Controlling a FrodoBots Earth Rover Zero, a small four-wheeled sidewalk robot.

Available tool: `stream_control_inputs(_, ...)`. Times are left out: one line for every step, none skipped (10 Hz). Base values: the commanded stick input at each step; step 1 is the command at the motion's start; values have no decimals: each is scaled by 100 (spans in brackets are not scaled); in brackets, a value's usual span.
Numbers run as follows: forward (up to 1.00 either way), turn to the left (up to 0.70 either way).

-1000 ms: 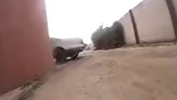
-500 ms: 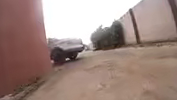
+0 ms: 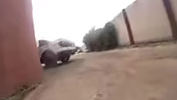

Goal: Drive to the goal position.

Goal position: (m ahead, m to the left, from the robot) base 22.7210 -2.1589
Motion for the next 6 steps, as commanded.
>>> stream_control_inputs(50,0)
stream_control_inputs(50,0)
stream_control_inputs(50,0)
stream_control_inputs(50,0)
stream_control_inputs(50,0)
stream_control_inputs(50,0)
